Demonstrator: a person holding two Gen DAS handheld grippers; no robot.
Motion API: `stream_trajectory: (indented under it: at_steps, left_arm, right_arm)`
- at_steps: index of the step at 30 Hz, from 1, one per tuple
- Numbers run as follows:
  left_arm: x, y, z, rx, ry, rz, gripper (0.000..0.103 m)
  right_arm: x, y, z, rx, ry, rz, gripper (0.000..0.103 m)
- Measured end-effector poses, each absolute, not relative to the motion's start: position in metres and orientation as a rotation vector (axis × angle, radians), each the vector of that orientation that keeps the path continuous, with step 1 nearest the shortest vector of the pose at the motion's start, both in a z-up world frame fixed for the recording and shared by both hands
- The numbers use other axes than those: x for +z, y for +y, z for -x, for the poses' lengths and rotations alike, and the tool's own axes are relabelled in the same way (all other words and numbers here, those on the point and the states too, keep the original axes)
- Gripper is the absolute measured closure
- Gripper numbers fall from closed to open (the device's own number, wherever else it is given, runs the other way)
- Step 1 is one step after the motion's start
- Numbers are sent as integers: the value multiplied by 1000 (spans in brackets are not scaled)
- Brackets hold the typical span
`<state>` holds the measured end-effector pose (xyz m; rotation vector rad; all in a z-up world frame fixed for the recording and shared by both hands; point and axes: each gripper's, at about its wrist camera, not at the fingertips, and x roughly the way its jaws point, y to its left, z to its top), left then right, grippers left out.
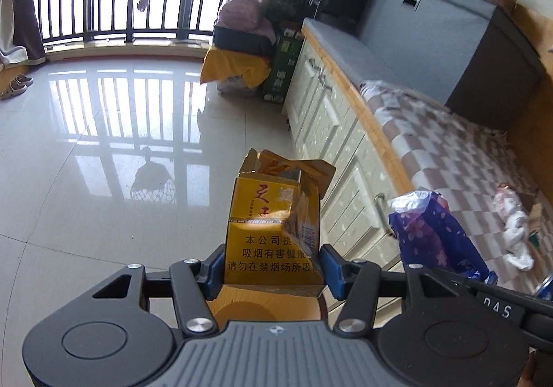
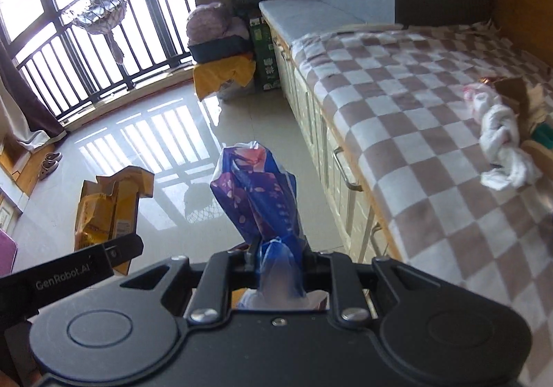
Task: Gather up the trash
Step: 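Carry the yellow box and purple packet with both tools over the wastebasket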
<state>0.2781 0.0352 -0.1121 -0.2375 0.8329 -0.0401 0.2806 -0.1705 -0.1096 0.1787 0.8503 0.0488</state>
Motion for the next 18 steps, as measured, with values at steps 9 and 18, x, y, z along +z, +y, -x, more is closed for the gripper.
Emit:
stream_trajectory:
  at_steps: [9, 18]
  left_arm:
    - [-209, 47, -323, -14, 994, 233, 47]
    - [-298, 47, -354, -1, 1138, 196, 47]
  right_arm:
    - [-211, -156, -337, 28, 1004, -176, 83]
    - [-297, -143, -363, 27, 1126, -130, 83]
